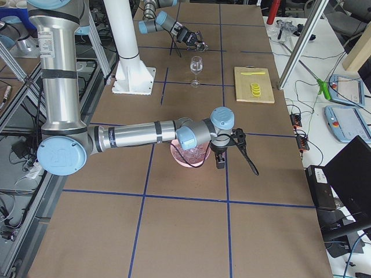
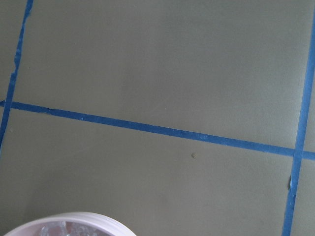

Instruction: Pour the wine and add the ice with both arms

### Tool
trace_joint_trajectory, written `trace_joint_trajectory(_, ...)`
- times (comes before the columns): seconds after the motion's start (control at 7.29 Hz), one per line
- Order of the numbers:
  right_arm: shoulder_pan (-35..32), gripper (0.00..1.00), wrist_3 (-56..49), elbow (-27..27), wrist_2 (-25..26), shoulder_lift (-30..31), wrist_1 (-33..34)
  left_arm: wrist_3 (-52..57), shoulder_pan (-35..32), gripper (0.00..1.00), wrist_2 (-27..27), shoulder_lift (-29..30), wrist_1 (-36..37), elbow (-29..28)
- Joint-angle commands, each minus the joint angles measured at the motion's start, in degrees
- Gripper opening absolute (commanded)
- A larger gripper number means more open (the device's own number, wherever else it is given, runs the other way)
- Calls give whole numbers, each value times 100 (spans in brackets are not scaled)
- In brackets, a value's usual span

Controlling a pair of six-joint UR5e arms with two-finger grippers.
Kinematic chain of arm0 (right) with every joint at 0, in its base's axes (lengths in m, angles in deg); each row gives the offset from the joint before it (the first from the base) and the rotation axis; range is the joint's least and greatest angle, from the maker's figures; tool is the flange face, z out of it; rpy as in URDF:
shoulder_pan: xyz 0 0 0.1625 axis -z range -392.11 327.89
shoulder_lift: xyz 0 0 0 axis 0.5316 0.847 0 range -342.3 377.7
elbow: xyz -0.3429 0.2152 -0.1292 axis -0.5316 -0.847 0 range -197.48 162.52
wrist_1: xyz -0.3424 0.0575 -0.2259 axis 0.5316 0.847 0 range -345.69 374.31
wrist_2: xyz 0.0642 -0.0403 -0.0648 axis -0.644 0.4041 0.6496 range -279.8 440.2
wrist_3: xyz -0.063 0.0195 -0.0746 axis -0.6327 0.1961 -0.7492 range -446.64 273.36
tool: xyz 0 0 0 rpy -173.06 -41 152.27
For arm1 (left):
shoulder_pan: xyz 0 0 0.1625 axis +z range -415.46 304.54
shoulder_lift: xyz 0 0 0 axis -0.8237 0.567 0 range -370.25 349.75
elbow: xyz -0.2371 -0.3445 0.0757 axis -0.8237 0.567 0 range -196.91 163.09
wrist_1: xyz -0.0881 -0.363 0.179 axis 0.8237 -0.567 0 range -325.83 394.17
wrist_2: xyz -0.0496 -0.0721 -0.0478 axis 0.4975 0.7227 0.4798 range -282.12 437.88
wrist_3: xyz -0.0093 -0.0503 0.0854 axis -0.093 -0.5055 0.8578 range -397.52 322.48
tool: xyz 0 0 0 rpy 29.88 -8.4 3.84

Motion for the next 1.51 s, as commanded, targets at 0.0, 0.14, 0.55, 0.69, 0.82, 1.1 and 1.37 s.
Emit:
trace_joint_trajectory(0.0, 0, 100, 0, -6, 0, 0, 0, 542, 15, 0, -193, -8, 85, -72)
trace_joint_trajectory(0.14, 0, 100, 0, -6, 0, 0, 0, 586, 24, 0, -289, -8, 94, -98)
trace_joint_trajectory(0.55, 0, 100, 0, -6, 0, 0, 0, 1244, 129, 0, -474, 19, 375, -107)
trace_joint_trajectory(0.69, 0, 100, 0, -6, 0, 0, 0, 1324, 147, 0, -483, 18, 497, -99)
trace_joint_trajectory(0.82, 0, 100, 0, -6, 0, 0, 0, 1490, 147, 0, -483, 27, 611, -72)
trace_joint_trajectory(1.1, 0, 100, 0, 21, 0, 0, 0, 1851, 147, 0, -483, 27, 656, -19)
trace_joint_trajectory(1.37, 0, 100, 0, 29, 0, 0, 0, 2114, 156, 0, -483, 36, 875, 7)
